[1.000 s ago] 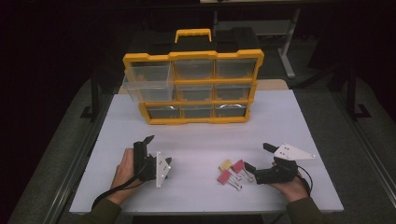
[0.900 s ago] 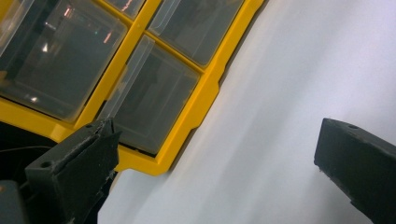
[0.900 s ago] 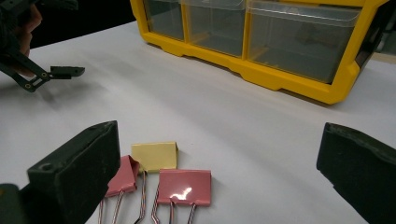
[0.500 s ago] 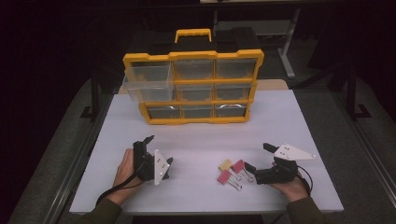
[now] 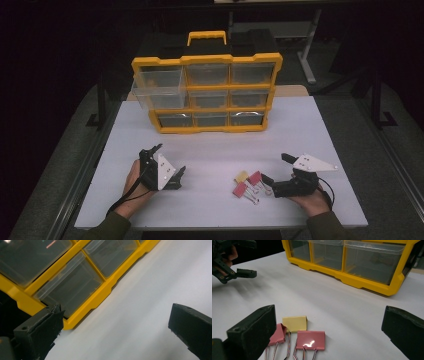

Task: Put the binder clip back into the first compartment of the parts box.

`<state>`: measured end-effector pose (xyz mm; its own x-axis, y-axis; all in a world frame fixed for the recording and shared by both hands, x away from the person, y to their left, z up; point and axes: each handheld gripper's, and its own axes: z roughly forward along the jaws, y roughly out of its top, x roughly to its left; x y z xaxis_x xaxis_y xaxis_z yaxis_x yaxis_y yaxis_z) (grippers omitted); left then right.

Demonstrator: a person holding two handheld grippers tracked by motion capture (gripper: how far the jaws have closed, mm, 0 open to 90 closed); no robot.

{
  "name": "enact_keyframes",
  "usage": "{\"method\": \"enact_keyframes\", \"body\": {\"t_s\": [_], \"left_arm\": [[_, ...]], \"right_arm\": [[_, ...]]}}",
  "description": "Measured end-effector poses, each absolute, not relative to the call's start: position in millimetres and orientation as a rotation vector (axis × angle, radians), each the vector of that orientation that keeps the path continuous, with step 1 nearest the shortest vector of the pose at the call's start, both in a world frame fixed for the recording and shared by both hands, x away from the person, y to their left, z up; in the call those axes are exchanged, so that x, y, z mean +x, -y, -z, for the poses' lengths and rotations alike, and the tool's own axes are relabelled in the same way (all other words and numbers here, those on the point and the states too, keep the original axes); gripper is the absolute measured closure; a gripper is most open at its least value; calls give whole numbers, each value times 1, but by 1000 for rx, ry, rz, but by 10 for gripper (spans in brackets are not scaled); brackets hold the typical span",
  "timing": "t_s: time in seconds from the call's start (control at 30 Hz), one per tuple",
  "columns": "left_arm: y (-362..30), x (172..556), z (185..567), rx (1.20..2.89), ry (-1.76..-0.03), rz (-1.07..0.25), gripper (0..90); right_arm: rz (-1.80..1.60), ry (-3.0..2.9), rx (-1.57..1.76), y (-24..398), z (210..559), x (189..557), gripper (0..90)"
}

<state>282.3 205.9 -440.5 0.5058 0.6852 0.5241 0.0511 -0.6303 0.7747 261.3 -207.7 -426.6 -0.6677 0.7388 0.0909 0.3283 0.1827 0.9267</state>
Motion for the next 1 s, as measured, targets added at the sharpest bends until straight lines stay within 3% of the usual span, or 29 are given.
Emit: {"method": "enact_keyframes", "body": {"t_s": [1.0], "left_arm": [[-220, 295, 437, 1851, -789, -780, 0]], "right_arm": [[-1485, -2088, 1005, 208, 427, 261, 0]]}}
